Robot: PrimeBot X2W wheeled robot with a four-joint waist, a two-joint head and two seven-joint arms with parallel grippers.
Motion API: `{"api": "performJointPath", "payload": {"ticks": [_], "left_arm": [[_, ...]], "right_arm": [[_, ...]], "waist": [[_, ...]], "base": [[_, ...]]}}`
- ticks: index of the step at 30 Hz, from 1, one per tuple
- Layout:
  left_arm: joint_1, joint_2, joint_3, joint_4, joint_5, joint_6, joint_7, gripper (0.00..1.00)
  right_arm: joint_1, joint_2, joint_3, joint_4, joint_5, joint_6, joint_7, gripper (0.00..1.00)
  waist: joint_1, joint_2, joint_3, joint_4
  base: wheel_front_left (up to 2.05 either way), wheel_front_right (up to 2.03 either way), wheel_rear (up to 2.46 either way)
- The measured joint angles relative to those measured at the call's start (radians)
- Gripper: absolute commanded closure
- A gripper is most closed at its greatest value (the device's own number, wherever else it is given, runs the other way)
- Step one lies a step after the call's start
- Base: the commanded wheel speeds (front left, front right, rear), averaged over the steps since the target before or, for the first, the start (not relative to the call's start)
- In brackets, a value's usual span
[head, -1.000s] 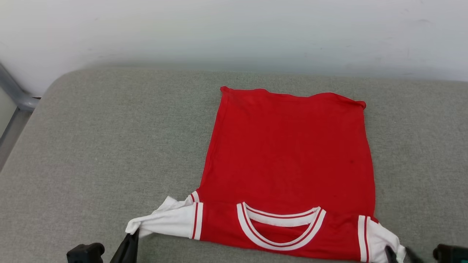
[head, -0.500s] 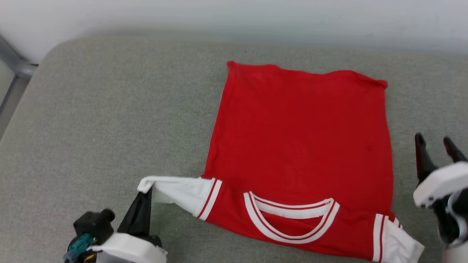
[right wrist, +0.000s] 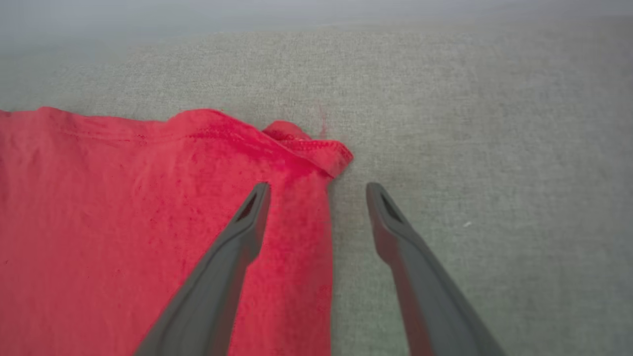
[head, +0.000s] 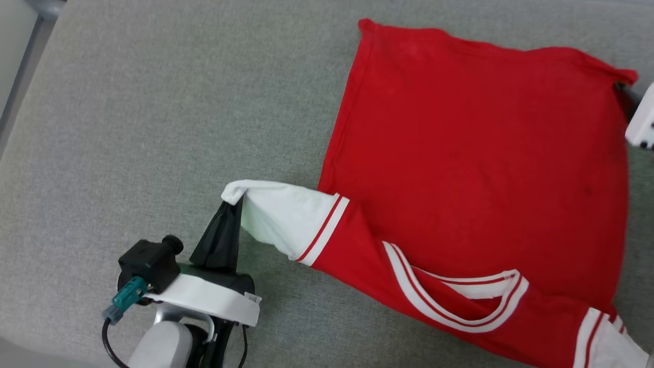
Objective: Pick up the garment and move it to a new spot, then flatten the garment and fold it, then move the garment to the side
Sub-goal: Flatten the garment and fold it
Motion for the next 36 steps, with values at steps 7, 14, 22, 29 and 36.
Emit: {"api": "performJointPath", "payload": {"ticks": [7, 14, 22, 29, 36], "left_arm": [[-0.042, -0.031, 0.003, -0.004, 0.015, -0.032, -0.005, 1.00], [-0.053, -0.059, 0.021, 0.002, 0.032, -0.057, -0.005, 1.00], [-0.045, -0.074, 0.047, 0.020, 0.050, -0.075, -0.005, 1.00], [-0.009, -0.069, 0.071, 0.057, 0.058, -0.078, -0.007, 1.00], [0.045, -0.044, 0.104, 0.086, 0.057, -0.063, -0.007, 1.00]], "right_arm": [[-0.158, -0.009, 0.001, 0.074, -0.071, 0.000, 0.109, 0.00], [-0.215, -0.016, -0.032, 0.149, -0.104, 0.000, 0.246, 0.00], [-0.214, 0.007, -0.107, 0.162, -0.153, 0.000, 0.324, 1.00], [-0.147, -0.012, 0.003, 0.109, -0.128, 0.000, 0.290, 1.00], [0.034, -0.083, 0.108, -0.064, 0.009, 0.000, 0.294, 1.00]], "waist": [[0.0000, 0.0000, 0.093, 0.038], [-0.0003, 0.0000, 0.145, 0.063], [-0.0003, 0.0000, 0.119, 0.058], [-0.0002, 0.0000, 0.043, 0.036], [-0.0003, 0.0000, -0.060, -0.006]], "base": [[0.00, 0.00, 0.00], [0.00, 0.00, 0.00], [0.00, 0.00, 0.00], [0.00, 0.00, 0.00], [0.00, 0.00, 0.00]]}}
